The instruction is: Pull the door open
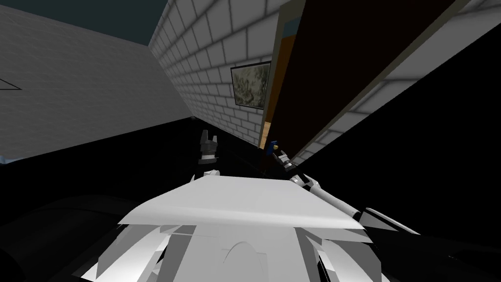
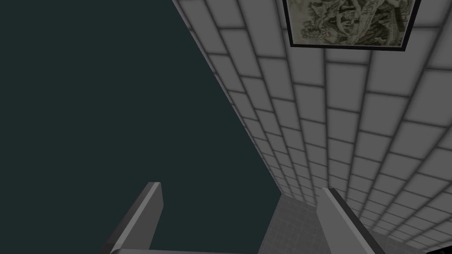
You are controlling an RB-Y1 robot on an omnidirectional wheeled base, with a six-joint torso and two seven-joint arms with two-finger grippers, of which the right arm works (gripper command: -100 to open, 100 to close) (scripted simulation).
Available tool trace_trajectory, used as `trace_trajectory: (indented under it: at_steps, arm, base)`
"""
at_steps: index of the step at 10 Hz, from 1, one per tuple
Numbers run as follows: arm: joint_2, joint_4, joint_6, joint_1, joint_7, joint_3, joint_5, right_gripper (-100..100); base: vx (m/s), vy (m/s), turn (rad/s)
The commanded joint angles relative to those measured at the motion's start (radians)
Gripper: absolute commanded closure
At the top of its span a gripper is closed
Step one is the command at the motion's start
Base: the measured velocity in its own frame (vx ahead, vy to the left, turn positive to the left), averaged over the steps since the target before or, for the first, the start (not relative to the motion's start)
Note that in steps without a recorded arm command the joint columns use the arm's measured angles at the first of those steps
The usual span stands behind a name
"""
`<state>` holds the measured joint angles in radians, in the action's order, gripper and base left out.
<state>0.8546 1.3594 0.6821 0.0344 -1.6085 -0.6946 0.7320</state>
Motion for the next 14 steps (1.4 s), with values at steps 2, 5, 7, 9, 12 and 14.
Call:
trace_trajectory:
  at_steps: [2, 5, 7, 9, 12, 14]
  arm:
    - [0.003, -0.055, 0.020, -0.010, -0.026, 0.016, 0.013, -100]
    - [0.008, -0.111, 0.036, -0.021, -0.051, 0.040, 0.032, -100]
    - [0.008, -0.093, 0.029, -0.015, -0.041, 0.038, 0.030, 100]
    - [0.008, -0.093, 0.029, -0.015, -0.041, 0.038, 0.030, 100]
    - [0.008, -0.093, 0.029, -0.015, -0.041, 0.038, 0.030, 100]
    - [0.039, -0.107, 0.083, 0.005, -0.071, 0.014, 0.017, 100]
  base:
    - [0.083, 0.025, 0.149]
    - [0.111, 0.040, 0.191]
    - [0.027, 0.003, -0.005]
    - [-0.018, -0.007, 0.006]
    - [-0.003, -0.001, 0.002]
    - [-0.027, -0.019, 0.031]
